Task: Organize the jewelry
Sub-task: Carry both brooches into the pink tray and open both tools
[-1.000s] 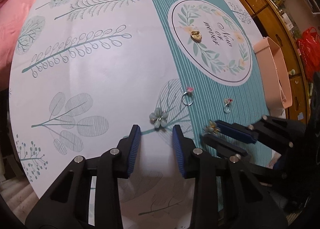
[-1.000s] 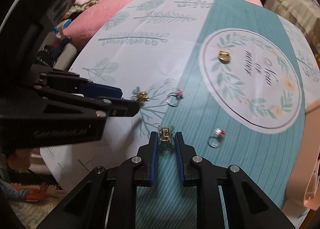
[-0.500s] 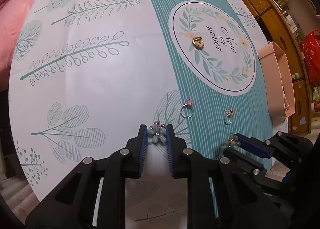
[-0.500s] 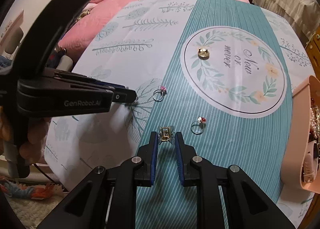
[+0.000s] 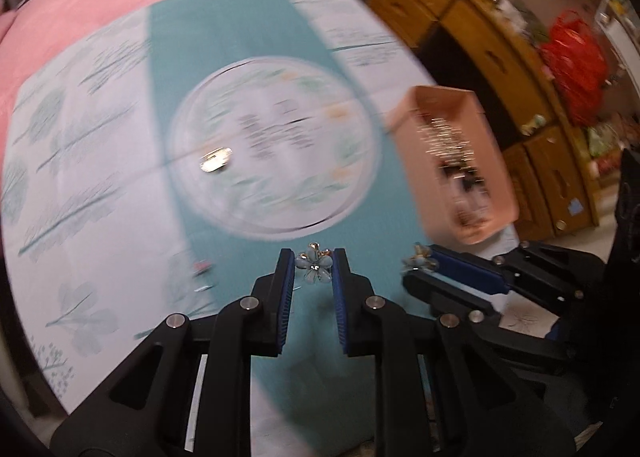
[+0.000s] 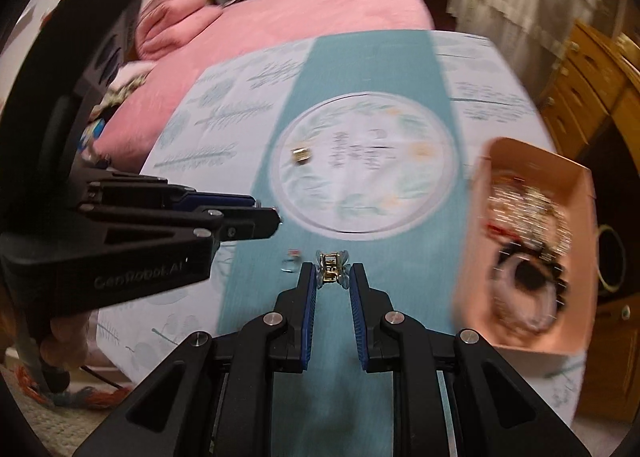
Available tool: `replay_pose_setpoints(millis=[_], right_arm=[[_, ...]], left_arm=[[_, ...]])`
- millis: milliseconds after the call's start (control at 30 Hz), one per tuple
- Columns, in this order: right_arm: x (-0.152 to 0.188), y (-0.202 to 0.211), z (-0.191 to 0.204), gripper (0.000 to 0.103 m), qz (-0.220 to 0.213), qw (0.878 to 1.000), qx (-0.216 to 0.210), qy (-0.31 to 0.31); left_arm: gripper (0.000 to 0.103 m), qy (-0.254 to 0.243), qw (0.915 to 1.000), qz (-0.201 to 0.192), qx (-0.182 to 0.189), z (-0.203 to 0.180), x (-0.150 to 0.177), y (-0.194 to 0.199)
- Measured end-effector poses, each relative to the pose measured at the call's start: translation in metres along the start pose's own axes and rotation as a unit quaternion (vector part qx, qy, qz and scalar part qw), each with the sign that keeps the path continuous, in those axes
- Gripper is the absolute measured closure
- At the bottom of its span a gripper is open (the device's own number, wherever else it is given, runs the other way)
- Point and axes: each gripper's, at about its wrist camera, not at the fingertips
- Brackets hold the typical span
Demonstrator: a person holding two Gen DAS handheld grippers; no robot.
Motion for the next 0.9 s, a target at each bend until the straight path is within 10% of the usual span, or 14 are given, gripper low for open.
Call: replay_pose_setpoints(millis=[400, 900], right_arm=[[0.026, 0.079, -0.114, 0.086, -0.036, 0.996, 0.046, -0.074], [0.03, 0.068, -0.159, 0.086, -0.009, 0.996, 0.029, -0.086]], left_arm=[[0.087, -0.044, 0.9986, -0.023, 0.018, -0.124, -0.051, -0.01], [0.086, -0.035, 0.9993, -0.011, -0.011, -0.157, -0.068, -0.042]])
Point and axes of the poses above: each gripper's, at about its wrist camera, not at the fingertips, and y roughly against the way its jaws point, z to its left, x to its underside, and after that the axes turned 12 degrees about -x, right-handed
